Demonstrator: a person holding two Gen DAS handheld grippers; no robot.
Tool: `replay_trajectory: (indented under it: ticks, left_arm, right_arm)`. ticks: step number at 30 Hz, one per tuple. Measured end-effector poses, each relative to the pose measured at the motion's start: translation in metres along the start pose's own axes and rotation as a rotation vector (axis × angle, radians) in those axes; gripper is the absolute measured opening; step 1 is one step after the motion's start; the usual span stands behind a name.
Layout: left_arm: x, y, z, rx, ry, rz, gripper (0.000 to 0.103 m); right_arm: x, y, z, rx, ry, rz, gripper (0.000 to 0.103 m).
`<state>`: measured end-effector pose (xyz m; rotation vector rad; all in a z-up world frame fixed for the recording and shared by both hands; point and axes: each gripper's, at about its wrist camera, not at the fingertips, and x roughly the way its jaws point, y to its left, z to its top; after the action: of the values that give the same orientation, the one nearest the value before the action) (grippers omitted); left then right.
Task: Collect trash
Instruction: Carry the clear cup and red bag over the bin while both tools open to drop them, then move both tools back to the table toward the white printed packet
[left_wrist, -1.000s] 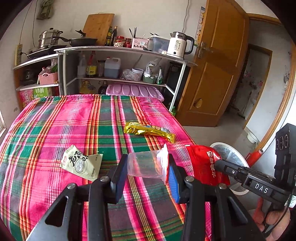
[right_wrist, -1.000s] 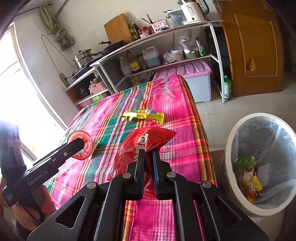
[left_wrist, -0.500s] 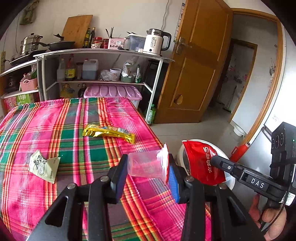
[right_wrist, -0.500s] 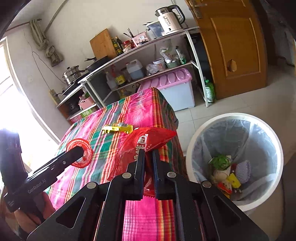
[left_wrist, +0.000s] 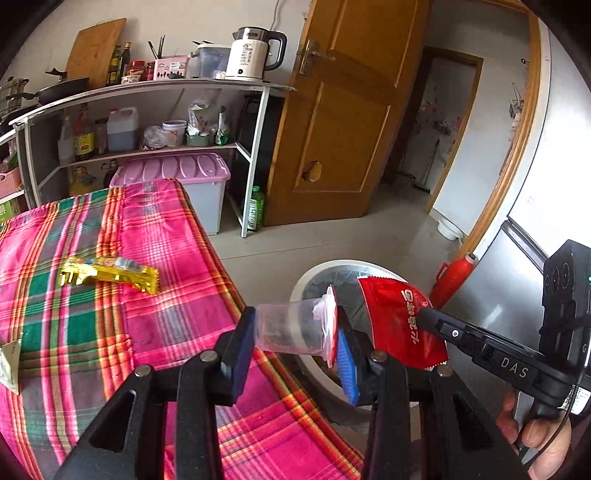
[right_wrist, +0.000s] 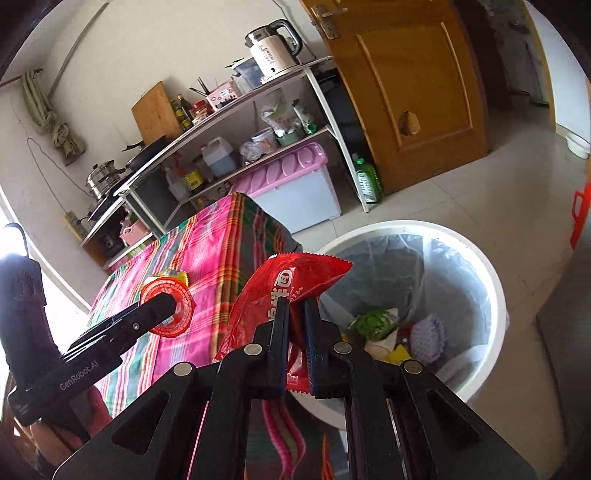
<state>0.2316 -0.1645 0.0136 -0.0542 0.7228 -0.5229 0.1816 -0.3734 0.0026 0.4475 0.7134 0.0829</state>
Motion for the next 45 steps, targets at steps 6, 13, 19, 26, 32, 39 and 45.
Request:
replay_trajectory:
  ticks: [6,13,19,26,32,39,45]
  left_arm:
    - [0.026,-0.021,-0.002,0.02,0.042,-0.025,0.042]
    - [0.049,-0.042,-0.001,0.05,0.082,-0.051,0.042]
    - [0.068,-0.051,-0.001,0.047,0.118,-0.061,0.042]
    - [0.085,-0.05,0.001,0.005,0.189,-0.091,0.047]
    - [0.081,-0.049,-0.001,-0.005,0.178,-0.097,0.049]
    - [0.06,-0.041,-0.001,-0.019,0.134,-0.101,0.049]
    - [0.033,-0.028,-0.006,-0.04,0.084,-0.077,0.049]
  right_arm:
    - [0.001,-0.025,0.001,0.033,0.002,-0.041,0.008]
    - [0.002,-0.046,0.002,0.07,0.011,-0.072,0.008]
    - [0.003,-0.059,0.002,0.101,0.021,-0.095,0.008]
    - [0.006,-0.068,0.0,0.126,0.034,-0.113,0.013]
    - [0.001,-0.063,0.0,0.113,0.023,-0.106,0.014]
    - [-0.007,-0.048,0.0,0.08,0.004,-0.071,0.021]
    - [-0.01,-0.027,-0.002,0.033,-0.004,-0.021,0.03]
